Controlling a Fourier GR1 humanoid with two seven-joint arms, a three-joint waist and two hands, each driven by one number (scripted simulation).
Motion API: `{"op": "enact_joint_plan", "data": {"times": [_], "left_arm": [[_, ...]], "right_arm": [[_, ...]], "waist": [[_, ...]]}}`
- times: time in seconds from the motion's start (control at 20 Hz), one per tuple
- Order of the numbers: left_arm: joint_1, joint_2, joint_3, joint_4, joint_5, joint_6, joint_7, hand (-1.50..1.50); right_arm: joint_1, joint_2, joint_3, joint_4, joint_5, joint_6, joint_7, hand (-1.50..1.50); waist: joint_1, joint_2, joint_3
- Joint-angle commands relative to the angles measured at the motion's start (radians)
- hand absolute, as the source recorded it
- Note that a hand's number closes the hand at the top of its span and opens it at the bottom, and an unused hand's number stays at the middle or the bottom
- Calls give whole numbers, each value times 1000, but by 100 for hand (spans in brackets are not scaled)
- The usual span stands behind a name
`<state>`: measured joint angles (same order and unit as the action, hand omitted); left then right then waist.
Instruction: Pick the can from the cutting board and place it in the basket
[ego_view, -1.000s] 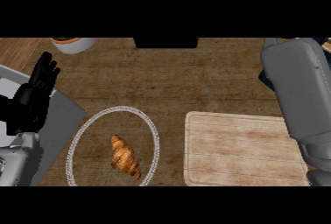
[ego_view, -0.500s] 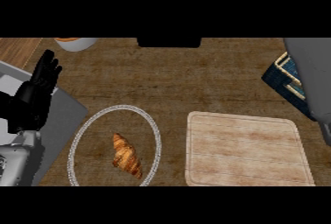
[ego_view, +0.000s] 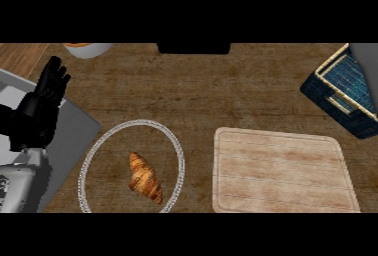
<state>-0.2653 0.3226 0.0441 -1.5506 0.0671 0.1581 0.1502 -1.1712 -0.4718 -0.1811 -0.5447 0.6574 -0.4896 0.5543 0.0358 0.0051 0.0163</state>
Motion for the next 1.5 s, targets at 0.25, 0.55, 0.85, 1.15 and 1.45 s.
{"op": "enact_joint_plan", "data": {"times": [0.25, 0.55, 0.85, 1.15, 1.45], "left_arm": [[46, -43, -28, 39, -9, -1, 45, 0], [57, -42, -14, 52, -9, -17, 14, 0], [49, -32, -14, 32, -18, -18, 34, 0], [53, -79, -36, 81, -32, -9, -5, 0], [42, -58, -35, 4, -40, -15, 51, 0]], "right_arm": [[51, -69, -108, 124, -92, 12, -198, 150], [34, -142, -165, 167, -143, 74, -276, 150], [69, -249, 203, 197, 261, 81, -352, 150], [-11, -190, 239, 253, 325, 53, -293, 150], [-57, -214, 232, 351, 350, 86, -253, 150]], "waist": [[2, 12, -14], [4, 13, -14], [19, 20, -17], [18, 18, -16], [38, 21, -14]]}}
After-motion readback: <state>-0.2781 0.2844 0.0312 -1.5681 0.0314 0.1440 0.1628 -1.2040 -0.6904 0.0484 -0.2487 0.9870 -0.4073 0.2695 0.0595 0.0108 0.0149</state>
